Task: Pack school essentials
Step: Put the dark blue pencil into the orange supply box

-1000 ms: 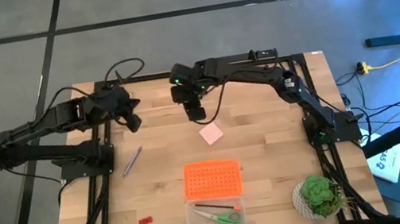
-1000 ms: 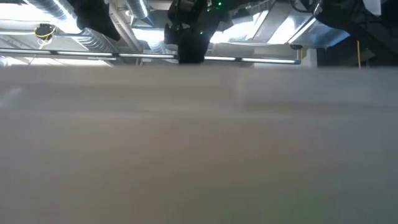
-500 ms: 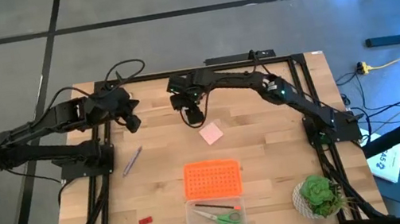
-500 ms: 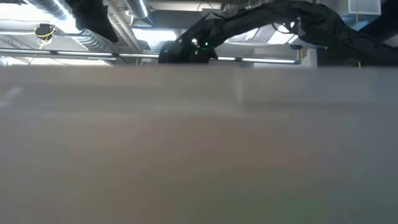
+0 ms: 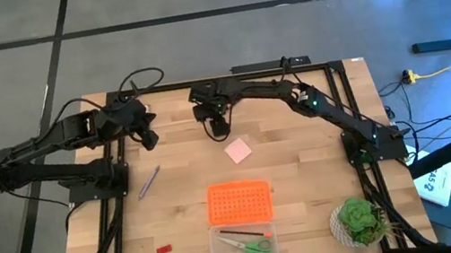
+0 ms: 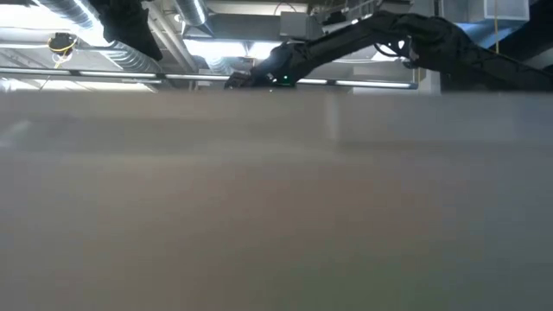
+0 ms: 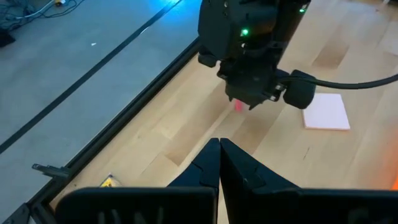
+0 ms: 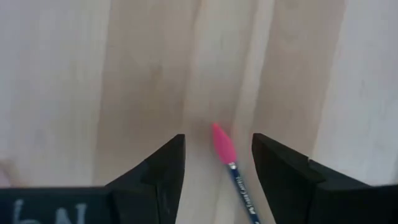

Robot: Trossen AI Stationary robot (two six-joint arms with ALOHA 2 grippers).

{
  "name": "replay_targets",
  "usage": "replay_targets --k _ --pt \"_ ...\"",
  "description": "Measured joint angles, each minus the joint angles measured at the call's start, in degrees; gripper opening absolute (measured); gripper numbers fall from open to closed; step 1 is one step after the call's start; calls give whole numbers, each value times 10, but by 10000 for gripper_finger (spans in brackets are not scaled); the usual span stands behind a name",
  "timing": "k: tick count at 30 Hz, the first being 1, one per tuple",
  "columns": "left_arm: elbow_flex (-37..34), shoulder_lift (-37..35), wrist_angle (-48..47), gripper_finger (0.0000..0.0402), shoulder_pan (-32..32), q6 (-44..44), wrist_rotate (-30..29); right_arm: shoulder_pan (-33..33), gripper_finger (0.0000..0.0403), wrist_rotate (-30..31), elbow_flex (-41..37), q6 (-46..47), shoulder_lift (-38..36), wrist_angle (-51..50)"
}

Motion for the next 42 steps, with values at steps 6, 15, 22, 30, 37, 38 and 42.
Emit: replay_targets --k 6,15,22,30,37,38,42 --pt "0 0 0 0 0 0 0 0 188 15 0 0 1 6" --pt "0 0 0 0 0 0 -2 0 188 35 0 -45 3 7" --pt "0 0 0 0 0 -1 -3 0 188 25 0 -76 3 12" --pt "0 0 0 0 0 -1 -15 6 166 76 15 -90 5 -10" --pt "0 0 0 0 12 -2 -27 18 150 -35 38 40 -4 -40" --pt "0 0 0 0 15 -2 -27 18 150 -62 38 72 -5 -40" --pt "0 0 0 0 25 -2 -27 16 150 -52 38 130 -3 -36"
